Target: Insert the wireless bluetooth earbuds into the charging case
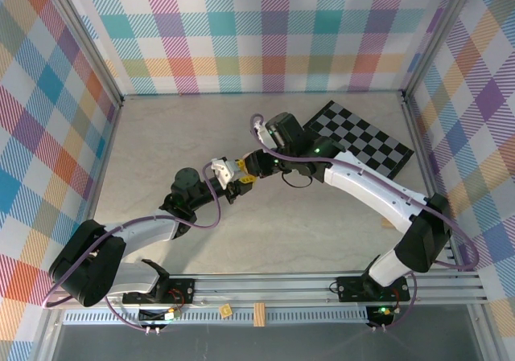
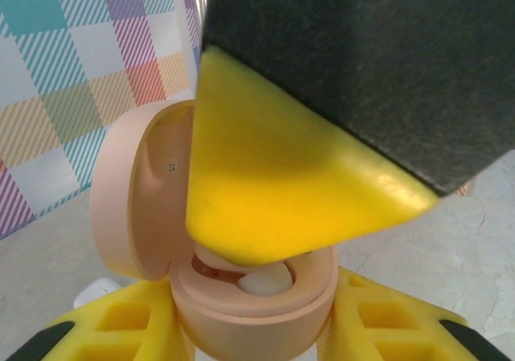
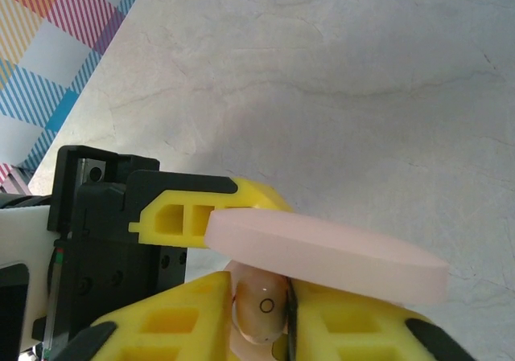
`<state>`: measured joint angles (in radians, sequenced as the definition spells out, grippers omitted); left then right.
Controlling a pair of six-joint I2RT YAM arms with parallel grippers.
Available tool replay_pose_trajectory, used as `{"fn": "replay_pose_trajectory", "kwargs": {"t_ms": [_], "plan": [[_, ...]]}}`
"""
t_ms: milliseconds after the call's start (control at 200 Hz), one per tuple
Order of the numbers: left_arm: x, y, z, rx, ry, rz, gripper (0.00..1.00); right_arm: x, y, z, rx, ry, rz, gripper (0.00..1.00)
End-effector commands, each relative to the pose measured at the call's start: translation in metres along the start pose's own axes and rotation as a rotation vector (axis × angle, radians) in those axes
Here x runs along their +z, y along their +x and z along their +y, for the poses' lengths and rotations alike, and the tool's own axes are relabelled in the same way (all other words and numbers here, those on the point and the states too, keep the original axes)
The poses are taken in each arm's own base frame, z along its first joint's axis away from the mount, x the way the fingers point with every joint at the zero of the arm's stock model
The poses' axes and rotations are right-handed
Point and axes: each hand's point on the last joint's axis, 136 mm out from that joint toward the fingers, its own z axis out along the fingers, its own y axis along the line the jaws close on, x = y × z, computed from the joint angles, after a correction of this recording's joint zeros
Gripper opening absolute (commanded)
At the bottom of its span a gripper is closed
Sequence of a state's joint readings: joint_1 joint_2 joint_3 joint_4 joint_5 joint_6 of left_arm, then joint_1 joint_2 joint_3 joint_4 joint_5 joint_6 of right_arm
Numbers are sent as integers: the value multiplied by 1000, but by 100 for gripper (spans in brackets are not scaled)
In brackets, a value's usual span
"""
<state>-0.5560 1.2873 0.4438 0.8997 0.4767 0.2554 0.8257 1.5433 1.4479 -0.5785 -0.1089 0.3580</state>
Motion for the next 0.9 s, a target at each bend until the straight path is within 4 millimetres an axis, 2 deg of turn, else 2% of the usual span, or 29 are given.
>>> {"fn": "replay_pose_trajectory", "kwargs": {"t_ms": [0,220,370,485,575,725,895], "plan": [[-3,-23,1,45,-15,-71,36,-7,-2,12,-12,-25,-1,31],[-7,-28,0,42,-23,-88,36,-32,-13,12,-26,-3,-91,45],[-10,-29,-2,40,-17,-90,36,-53,-19,5,-20,36,-162,49],[-12,-28,-7,45,11,-86,36,-68,-28,-1,9,48,-231,51],[-13,-27,-15,51,52,-79,36,-77,-36,-6,25,55,-268,58],[-16,-31,-23,49,91,-91,36,-73,-46,-22,59,87,-257,70],[-17,-31,-24,52,95,-84,36,-53,-52,-24,51,68,-199,73]]}}
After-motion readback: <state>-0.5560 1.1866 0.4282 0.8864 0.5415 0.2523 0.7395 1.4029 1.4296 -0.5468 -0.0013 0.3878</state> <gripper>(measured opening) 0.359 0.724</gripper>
